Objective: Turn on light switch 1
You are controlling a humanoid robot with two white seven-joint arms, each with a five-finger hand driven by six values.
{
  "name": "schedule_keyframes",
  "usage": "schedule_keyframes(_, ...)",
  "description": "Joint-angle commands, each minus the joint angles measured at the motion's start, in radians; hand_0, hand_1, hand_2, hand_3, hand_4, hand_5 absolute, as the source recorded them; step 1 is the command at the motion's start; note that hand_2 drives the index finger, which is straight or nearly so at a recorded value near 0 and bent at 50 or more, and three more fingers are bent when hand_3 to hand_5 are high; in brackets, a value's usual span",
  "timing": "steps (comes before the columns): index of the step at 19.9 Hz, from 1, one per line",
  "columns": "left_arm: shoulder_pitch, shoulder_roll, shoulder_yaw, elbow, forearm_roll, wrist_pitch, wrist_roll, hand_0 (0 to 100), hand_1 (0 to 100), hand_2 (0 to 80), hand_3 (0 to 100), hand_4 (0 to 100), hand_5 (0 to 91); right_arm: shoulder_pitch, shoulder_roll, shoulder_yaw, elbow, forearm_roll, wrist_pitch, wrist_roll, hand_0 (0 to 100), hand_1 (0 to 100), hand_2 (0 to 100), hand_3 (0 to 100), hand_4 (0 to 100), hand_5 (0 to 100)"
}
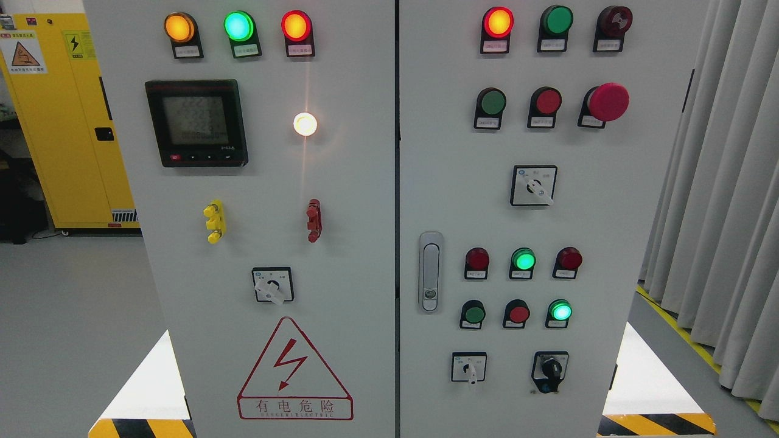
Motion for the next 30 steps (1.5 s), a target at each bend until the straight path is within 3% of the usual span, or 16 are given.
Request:
schedule_keyframes(1,-0.031,0.022,0.014,0.769,0.018,0.001,-0.052,22,36,1.9,27,32,0.0,0.0,0.0,0.0,0.0,0.0,-0.001,0.001,0,50,4,0,0,0)
schedule_keyframes(2,-0.054,0.021,0.012,0.826,0.019,0.003,-0.069,23,36,0.2,25,30,0.0,0.0,0.0,0.0,0.0,0.0,-0.001,0.001,0,50,4,0,0,0)
schedule_keyframes(5,-0.151,0.034,-0.001,0.96,0.018,0.102,-0.141,26,34,0.0,1,14,0.0,0.0,0.0,0.0,0.0,0.0,-0.001,0.001,0,50,4,0,0,0)
schedule_keyframes(7,-0.176,0.047,-0.004,0.983,0.015,0.17,-0.149,28,32,0.0,0,2,0.0,0.0,0.0,0.0,0.0,0.0,-0.001,0.001,0,50,4,0,0,0)
schedule_keyframes(8,-0.18,0.05,-0.011,0.989,0.015,0.198,-0.15,28,30,0.0,0,0,0.0,0.0,0.0,0.0,0.0,0.0,-0.001,0.001,0,50,4,0,0,0)
schedule_keyframes(13,-0.209,0.045,-0.142,1.0,0.016,0.281,-0.156,31,23,0.0,0,0,0.0,0.0,0.0,0.0,0.0,0.0,-0.001,-0.001,0,50,4,0,0,0)
schedule_keyframes(19,-0.226,0.044,-0.146,1.012,0.016,0.29,-0.095,31,16,0.0,0,0,0.0,0.0,0.0,0.0,0.0,0.0,-0.001,0.001,0,50,4,0,0,0)
schedule_keyframes(30,-0.226,0.042,-0.147,1.012,0.015,0.29,-0.098,28,13,0.0,0,0,0.0,0.0,0.0,0.0,0.0,0.0,-0.001,0.001,0,50,4,0,0,0)
